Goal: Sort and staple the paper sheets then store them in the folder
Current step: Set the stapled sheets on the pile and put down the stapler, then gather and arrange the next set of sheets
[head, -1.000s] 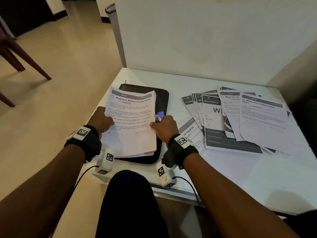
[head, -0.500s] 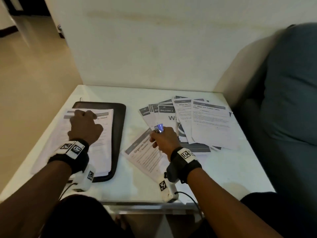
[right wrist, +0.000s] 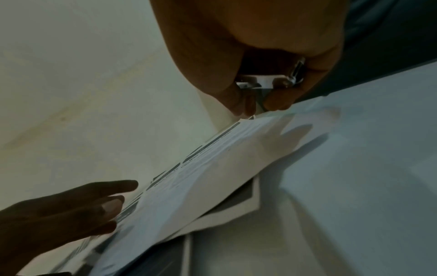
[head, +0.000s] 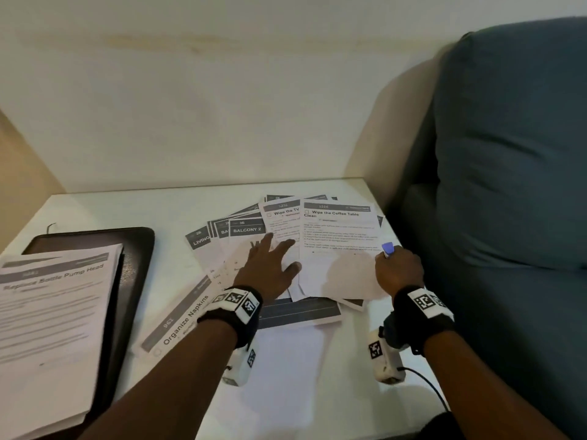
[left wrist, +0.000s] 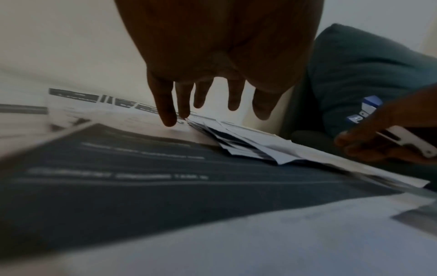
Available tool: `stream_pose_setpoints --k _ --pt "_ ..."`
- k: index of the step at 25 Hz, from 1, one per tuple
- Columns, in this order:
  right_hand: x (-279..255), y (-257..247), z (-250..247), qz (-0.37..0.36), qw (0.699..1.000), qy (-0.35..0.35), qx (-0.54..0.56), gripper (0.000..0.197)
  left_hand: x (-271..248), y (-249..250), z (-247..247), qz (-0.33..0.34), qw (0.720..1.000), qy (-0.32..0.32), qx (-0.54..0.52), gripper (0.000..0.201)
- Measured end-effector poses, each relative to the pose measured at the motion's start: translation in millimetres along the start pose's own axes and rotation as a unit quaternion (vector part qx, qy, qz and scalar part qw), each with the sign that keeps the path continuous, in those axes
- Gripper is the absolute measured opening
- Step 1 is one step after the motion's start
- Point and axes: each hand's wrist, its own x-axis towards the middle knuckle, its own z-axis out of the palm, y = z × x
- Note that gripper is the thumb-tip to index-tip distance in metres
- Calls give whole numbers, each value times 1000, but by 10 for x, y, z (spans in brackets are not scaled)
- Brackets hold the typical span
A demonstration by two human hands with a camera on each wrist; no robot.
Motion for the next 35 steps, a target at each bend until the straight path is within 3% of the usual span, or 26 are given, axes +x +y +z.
stream_pose_setpoints --k 5,9,17,21,25,29,33,35 --pt "235 64 172 17 1000 -8 -11 44 195 194 189 -27 994 -14 100 89" --pt "116 -7 200 10 999 -39 23 50 176 126 177 -36 990 -44 127 94" --pt "-644 -76 221 -14 994 -109 -1 37 -692 -153 81 -54 995 -67 55 98" --pt "-1022 -106 183 -56 994 -92 -2 27 -1036 -238 84 -39 997 -72 9 107" --pt "-1191 -23 67 -58 992 -94 57 19 -1173 -345 106 -38 996 -12 -81 93" --pt "-1273 35 -41 -55 981 -128 139 11 -1270 -312 -106 -63 970 103 -211 69" --pt "-1484 -30 -176 -75 935 -226 263 20 -1291 -392 -349 -123 921 114 -351 52" --pt "-1600 -83 -213 -89 911 -282 289 22 -1330 -497 -403 -143 877 110 -445 40"
